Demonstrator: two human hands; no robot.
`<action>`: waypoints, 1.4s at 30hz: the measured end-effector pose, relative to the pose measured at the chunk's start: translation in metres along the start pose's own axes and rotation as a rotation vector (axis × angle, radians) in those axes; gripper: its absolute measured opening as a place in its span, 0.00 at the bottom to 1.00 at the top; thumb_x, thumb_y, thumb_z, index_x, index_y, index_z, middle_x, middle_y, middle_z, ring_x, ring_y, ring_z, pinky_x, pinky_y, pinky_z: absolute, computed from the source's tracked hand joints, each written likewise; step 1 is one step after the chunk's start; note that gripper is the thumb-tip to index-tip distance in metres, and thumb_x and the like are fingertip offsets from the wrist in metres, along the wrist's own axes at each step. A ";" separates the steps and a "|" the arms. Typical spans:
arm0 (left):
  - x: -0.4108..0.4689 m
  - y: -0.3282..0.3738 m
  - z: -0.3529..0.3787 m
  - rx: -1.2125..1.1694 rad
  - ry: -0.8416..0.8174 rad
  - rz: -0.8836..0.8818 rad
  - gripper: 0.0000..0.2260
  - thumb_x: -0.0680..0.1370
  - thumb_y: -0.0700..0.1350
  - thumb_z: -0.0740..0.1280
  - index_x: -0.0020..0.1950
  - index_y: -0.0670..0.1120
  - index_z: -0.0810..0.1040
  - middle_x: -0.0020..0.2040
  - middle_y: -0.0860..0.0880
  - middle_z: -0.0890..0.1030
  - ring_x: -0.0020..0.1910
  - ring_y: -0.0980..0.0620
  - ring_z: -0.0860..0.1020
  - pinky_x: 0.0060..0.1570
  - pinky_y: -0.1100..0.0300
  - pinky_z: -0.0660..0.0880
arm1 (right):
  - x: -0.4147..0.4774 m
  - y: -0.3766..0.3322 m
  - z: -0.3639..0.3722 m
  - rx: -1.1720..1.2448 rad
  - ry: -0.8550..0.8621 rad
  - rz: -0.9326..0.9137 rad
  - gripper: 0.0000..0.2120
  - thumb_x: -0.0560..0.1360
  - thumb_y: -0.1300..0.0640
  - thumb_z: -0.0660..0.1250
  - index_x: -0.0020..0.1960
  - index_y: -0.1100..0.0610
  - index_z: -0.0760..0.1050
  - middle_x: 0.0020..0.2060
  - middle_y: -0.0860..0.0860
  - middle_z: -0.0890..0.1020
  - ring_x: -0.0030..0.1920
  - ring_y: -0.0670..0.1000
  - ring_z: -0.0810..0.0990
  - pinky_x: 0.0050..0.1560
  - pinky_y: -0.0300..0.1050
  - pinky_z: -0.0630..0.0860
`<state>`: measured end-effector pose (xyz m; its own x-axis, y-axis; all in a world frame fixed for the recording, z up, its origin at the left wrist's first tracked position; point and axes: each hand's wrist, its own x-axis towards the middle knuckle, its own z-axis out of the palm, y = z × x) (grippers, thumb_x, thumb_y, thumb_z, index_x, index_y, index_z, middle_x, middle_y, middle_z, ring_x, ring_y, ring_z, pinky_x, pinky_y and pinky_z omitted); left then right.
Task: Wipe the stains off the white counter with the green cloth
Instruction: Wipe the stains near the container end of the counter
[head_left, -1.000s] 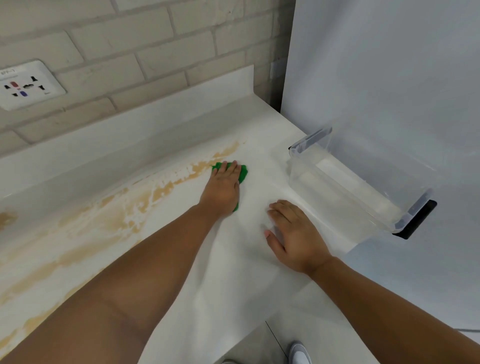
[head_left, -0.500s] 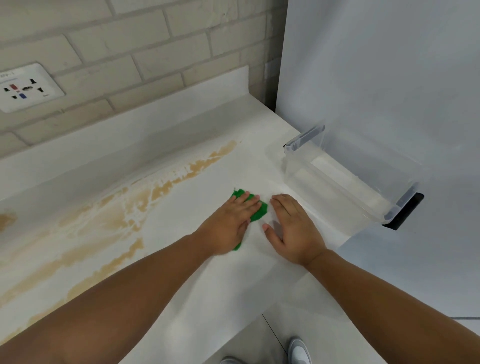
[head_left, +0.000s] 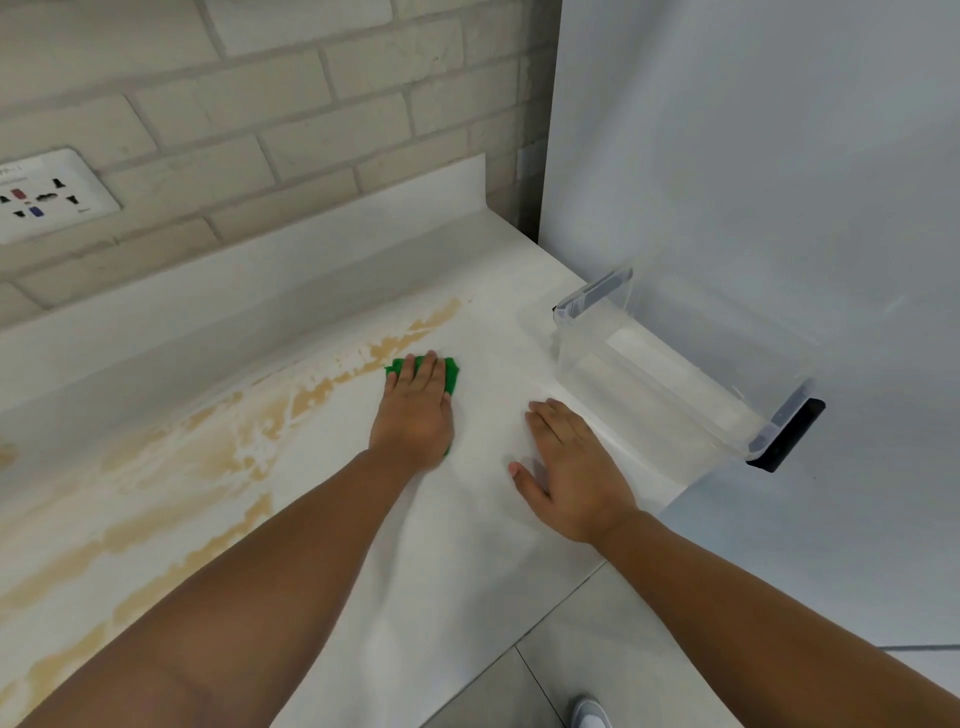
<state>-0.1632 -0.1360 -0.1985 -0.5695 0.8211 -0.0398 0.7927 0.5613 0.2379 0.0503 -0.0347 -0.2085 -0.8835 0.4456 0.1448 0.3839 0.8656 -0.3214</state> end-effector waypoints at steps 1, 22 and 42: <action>0.005 0.009 0.002 0.003 -0.009 0.024 0.25 0.84 0.48 0.47 0.80 0.45 0.48 0.81 0.49 0.48 0.79 0.47 0.44 0.77 0.51 0.42 | 0.000 0.000 0.000 -0.008 -0.003 0.001 0.35 0.80 0.37 0.50 0.76 0.63 0.62 0.75 0.57 0.66 0.77 0.55 0.60 0.75 0.54 0.61; -0.053 0.017 0.006 0.092 -0.050 0.003 0.27 0.83 0.53 0.45 0.80 0.46 0.43 0.80 0.48 0.42 0.79 0.47 0.39 0.77 0.49 0.41 | 0.000 -0.001 0.001 -0.082 -0.030 0.035 0.37 0.80 0.36 0.44 0.77 0.61 0.61 0.77 0.56 0.61 0.78 0.55 0.54 0.77 0.54 0.54; -0.083 -0.048 -0.001 0.013 0.057 -0.088 0.27 0.83 0.53 0.46 0.80 0.49 0.46 0.80 0.50 0.43 0.78 0.51 0.38 0.77 0.54 0.39 | 0.058 -0.043 0.005 0.002 -0.080 -0.168 0.33 0.80 0.39 0.47 0.75 0.61 0.63 0.76 0.56 0.63 0.78 0.56 0.56 0.77 0.56 0.54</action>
<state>-0.1542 -0.2310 -0.2052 -0.6485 0.7612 -0.0043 0.7414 0.6329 0.2232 -0.0186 -0.0478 -0.1910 -0.9535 0.2756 0.1220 0.2290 0.9257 -0.3009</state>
